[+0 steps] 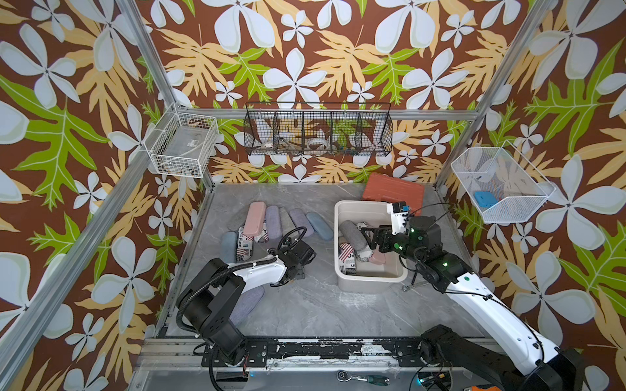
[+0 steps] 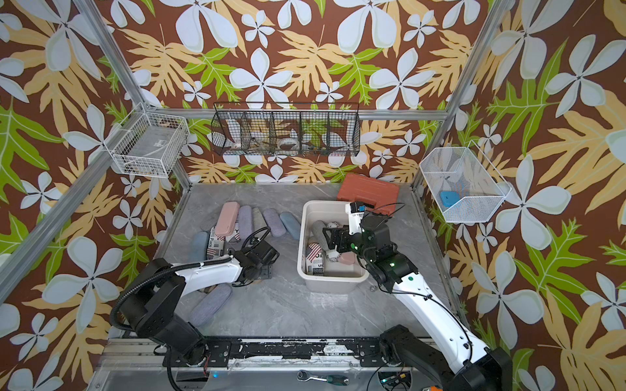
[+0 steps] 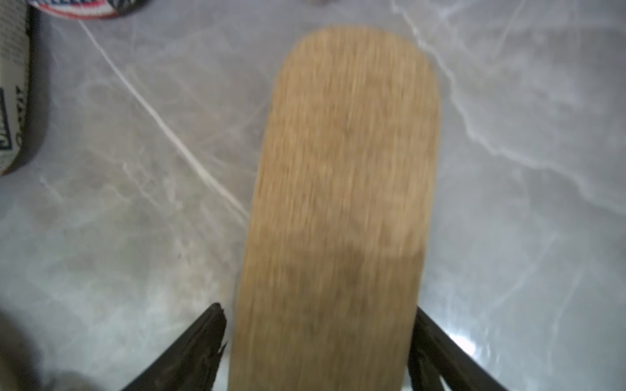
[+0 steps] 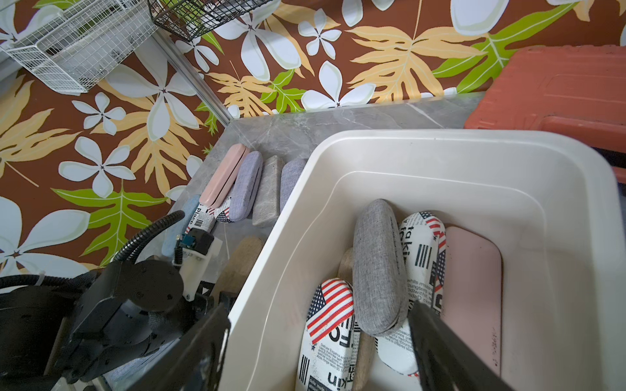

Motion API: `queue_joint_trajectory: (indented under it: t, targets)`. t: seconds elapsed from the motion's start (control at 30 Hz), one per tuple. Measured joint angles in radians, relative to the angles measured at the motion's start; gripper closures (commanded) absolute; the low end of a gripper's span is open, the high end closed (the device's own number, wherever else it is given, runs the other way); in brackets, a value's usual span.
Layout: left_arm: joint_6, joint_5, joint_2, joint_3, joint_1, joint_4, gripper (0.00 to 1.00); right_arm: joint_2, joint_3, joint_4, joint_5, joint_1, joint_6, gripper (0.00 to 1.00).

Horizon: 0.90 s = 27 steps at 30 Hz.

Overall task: Put the glasses cases into the storage boxes
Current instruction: Pick up the glasses case at the center of the board.

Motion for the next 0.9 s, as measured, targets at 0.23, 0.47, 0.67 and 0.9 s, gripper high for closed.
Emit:
queue_joint_trajectory:
  t: [0.23, 0.47, 0.67, 0.9]
  targets:
    - [-0.003, -0.002, -0.030, -0.042, -0.006, 0.023, 0.40, -0.001, 0.000, 0.001, -0.003, 0.000, 0.004, 0.21]
    - [0.006, -0.008, -0.047, -0.033, -0.005, 0.015, 0.46, -0.012, 0.000, 0.000, -0.005, 0.000, 0.017, 0.21]
    - [0.024, 0.013, -0.211, -0.028, -0.005, 0.024, 0.49, -0.016, 0.000, 0.002, -0.011, 0.000, 0.020, 0.21]
    - [0.075, 0.123, -0.429, -0.112, -0.006, 0.198, 0.54, 0.022, 0.014, 0.040, -0.072, 0.002, 0.063, 0.23]
